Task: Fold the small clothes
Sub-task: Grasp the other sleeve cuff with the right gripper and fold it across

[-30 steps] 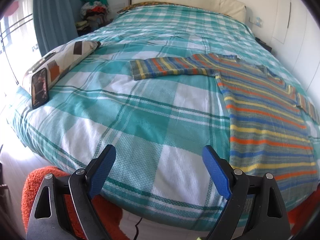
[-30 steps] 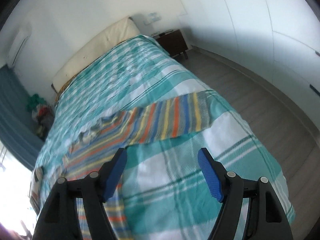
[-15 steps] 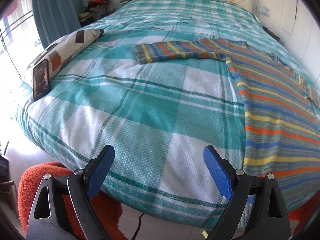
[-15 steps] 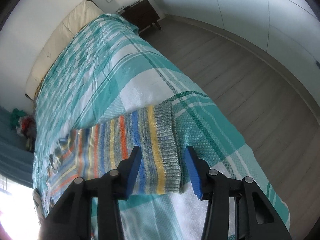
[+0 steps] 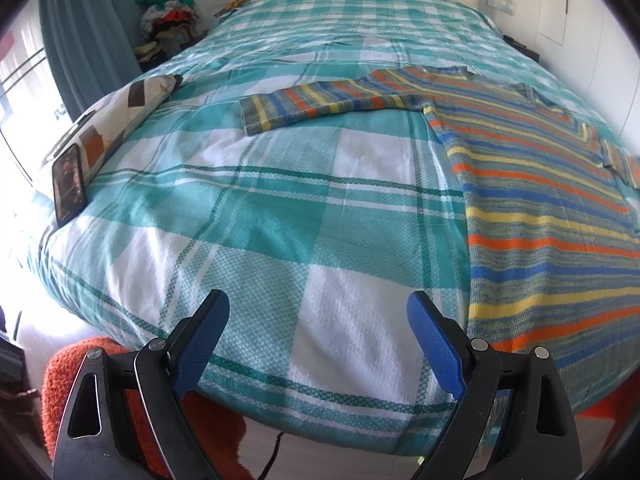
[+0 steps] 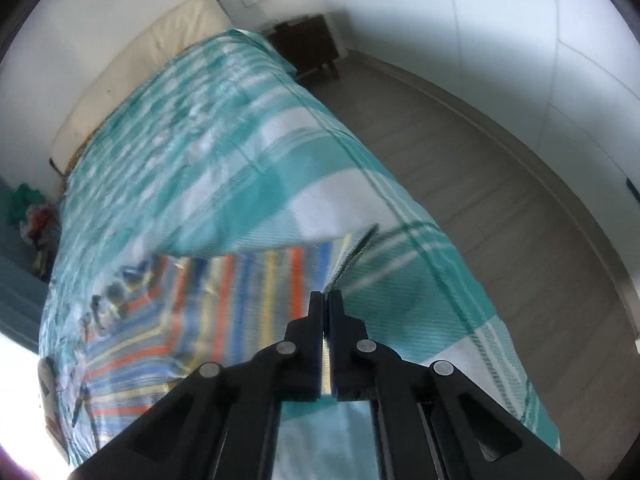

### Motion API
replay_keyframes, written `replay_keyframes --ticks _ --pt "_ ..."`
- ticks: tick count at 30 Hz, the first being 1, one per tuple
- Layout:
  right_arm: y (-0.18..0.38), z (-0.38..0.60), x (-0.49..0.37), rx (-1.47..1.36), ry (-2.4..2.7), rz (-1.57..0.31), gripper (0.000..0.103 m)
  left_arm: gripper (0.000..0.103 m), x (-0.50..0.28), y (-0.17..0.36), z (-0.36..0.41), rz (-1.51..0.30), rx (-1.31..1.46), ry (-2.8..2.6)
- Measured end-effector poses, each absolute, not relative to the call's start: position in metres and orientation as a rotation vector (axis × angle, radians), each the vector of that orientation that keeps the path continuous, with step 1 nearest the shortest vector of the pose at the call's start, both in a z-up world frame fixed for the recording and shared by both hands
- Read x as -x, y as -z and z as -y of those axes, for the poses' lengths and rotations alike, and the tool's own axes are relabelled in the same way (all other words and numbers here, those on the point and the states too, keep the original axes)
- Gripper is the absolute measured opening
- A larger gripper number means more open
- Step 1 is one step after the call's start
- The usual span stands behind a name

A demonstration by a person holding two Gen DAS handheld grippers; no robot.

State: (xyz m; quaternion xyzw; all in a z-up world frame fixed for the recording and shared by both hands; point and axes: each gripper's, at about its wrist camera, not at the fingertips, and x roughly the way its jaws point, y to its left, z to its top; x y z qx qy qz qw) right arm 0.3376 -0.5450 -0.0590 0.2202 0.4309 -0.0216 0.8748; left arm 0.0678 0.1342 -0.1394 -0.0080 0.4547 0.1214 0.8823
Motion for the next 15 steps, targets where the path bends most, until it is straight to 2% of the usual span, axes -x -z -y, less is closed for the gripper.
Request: replay_keyframes --ticks 6,11,12,13,14,15 --pt "-0.009 0.404 -0.358 -0.384 -0.330 -0.828 0.002 0.092 -0.064 0.136 -0.142 -0.930 0.066 -0.251" --pt "0.004 0.291 -0.385 -0.393 -0.560 -0.862 0.003 0.092 -0.059 0.134 -0.149 -0.927 0.089 -0.261" --pt "0.014 0.278 -0.392 -0.423 -0.598 -0.896 0.011 0.092 -0.058 0.135 -0.151 -0.930 0.092 -0.265" --pt "0.023 0.274 -0.396 -0.454 -0.620 -0.925 0.032 0.092 -0.058 0.135 -0.153 -0.930 0.097 -0.268" --pt "0.031 0.273 -0.399 -0.491 -0.635 -0.933 0.041 0.092 -0.057 0.134 -0.154 -0.928 0.104 -0.268" --pt "0.033 0.276 -0.398 -0.499 -0.627 -0.922 0.043 0.092 -0.056 0.134 -0.156 -0.924 0.113 -0.268"
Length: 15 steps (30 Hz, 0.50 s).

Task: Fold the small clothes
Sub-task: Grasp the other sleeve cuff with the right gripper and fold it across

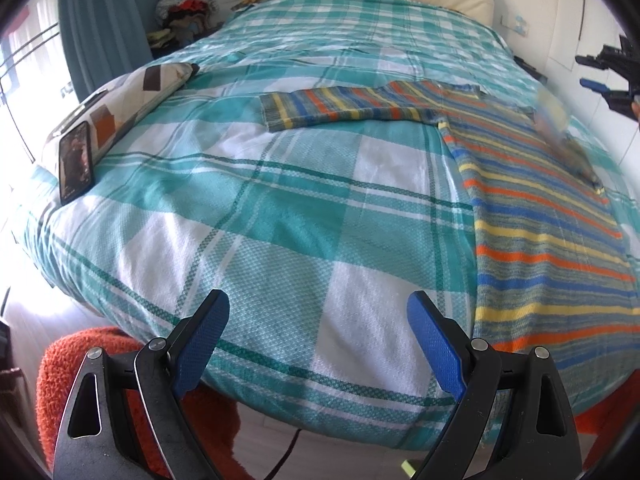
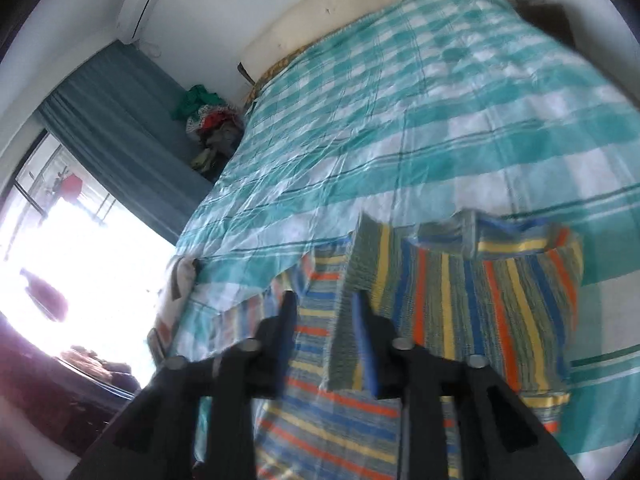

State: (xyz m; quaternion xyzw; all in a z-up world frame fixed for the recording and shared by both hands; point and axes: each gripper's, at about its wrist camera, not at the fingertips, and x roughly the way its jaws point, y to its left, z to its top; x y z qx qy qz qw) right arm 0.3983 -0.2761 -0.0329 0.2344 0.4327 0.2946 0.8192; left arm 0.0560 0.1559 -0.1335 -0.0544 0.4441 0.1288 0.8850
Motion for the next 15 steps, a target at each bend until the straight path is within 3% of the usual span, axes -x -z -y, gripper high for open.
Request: replay_keyframes --ticks 7,14,15 --pt "0.049 0.331 -0.395 -0.369 -0.471 -0.990 0.041 0.092 -0.059 0.136 -0.160 -0.935 0.140 -0.259" --pt "0.156 0.352 -0.401 -0.344 -0.307 -1.202 0.038 0.092 -0.065 0.141 -0.146 -0.964 0.095 -0.255" --pt "0.174 0.361 -0.400 -0.305 -0.211 -1.240 0.030 0.092 -0.066 0.142 -0.144 -0.969 0.085 -0.254"
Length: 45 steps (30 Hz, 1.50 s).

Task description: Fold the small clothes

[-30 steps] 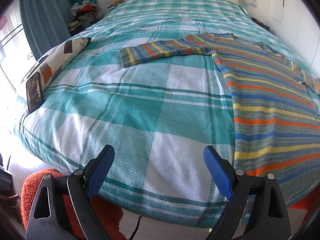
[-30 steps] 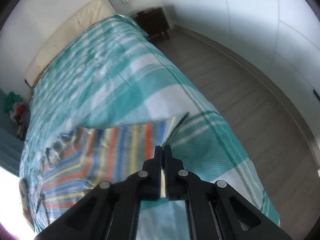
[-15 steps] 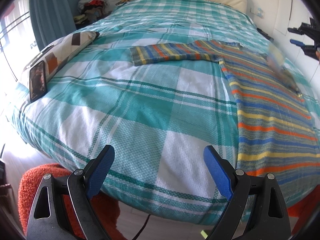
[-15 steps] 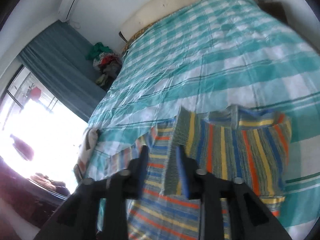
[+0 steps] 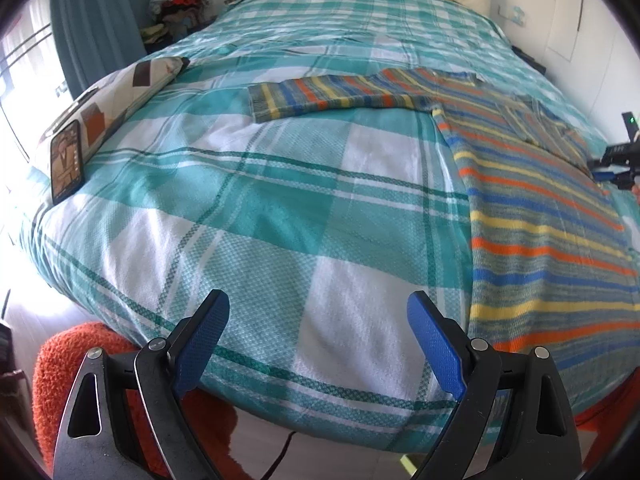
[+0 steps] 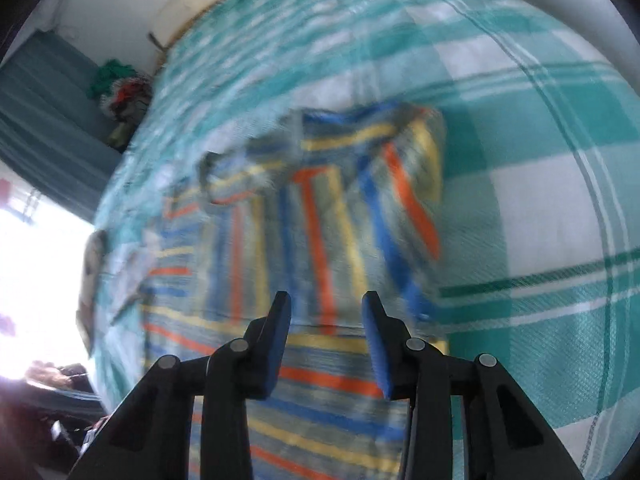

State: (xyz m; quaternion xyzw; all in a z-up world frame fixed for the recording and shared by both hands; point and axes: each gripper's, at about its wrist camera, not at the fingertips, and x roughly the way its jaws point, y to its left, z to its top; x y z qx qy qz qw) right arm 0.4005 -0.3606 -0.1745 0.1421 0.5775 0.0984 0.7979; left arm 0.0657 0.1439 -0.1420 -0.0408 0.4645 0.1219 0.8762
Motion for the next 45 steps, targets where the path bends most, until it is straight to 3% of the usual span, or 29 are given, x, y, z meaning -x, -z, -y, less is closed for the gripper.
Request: replay_keyframes --ticks 1,2,4,8,10,11,21,23,25,29,45 --pt "0.179 0.368 -0.398 -0.303 -0.176 -1.225 0.004 0.092 -0.065 0.142 -0.142 -0.971 0.077 -0.254" --pt "0.175 0.375 -0.393 -0.290 -0.139 -1.189 0.000 0.092 -0.065 0.142 -0.141 -0.970 0.071 -0.254" --pt "0.155 0.377 -0.380 -0.221 -0.105 -1.118 0.008 0.092 -0.064 0.141 -0.141 -0.967 0.061 -0.252" --pt "0.122 0.362 -0.337 -0.202 -0.271 -1.094 0.011 0.092 -0.067 0.143 -0.143 -0.978 0.071 -0.251" --pt "0.119 0.350 -0.307 -0.166 -0.329 -1.103 0.025 0.092 -0.066 0.143 -0.144 -0.975 0.081 -0.251" --pt "0.120 0.345 -0.287 -0.137 -0.342 -1.100 0.027 0.092 -0.066 0.143 -0.143 -0.974 0.083 -0.249" --pt "0.122 0.337 -0.117 -0.043 -0.146 -0.894 0.027 0.093 -0.063 0.151 -0.137 -1.007 0.040 -0.221" --pt "0.119 0.333 -0.096 -0.005 -0.095 -0.847 0.033 0.093 -0.063 0.153 -0.135 -1.016 0.040 -0.213" --pt "0.110 0.329 -0.093 0.038 -0.077 -0.792 0.045 0.093 -0.065 0.154 -0.131 -1.023 0.034 -0.202" --pt "0.106 0.326 -0.096 0.067 -0.059 -0.727 0.049 0.093 -0.065 0.152 -0.124 -1.014 0.022 -0.182" --pt "0.116 0.335 -0.098 -0.013 -0.039 -0.754 0.053 0.093 -0.055 0.143 -0.136 -0.976 0.082 -0.212"
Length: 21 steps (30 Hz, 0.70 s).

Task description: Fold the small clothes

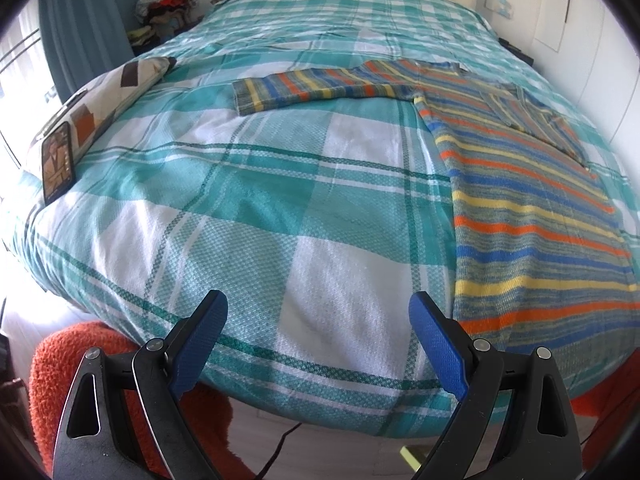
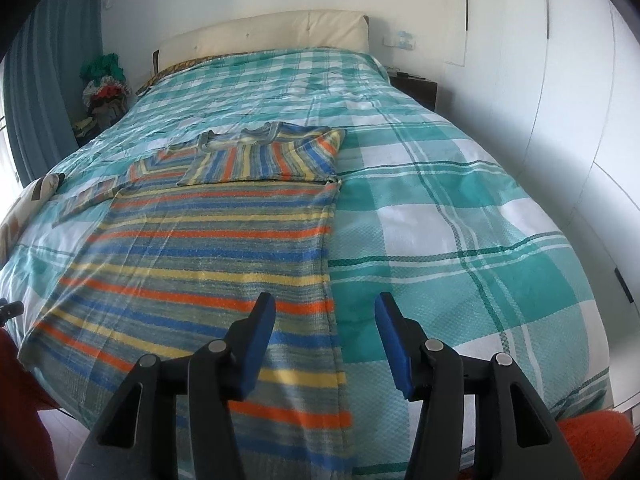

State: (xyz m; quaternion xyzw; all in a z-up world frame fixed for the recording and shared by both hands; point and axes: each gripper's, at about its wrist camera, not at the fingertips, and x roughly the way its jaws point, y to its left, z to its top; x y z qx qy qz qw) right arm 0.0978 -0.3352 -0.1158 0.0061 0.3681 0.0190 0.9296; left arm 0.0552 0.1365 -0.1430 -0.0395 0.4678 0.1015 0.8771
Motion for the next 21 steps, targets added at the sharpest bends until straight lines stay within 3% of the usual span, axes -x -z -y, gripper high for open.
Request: replay_keyframes --ticks 21 --pt "0.1160 0.3337 -0.0986 0.002 -0.050 -0.754 0.053 0.093 -0.0556 0.1412 -0.1369 -0.971 0.065 -0.215"
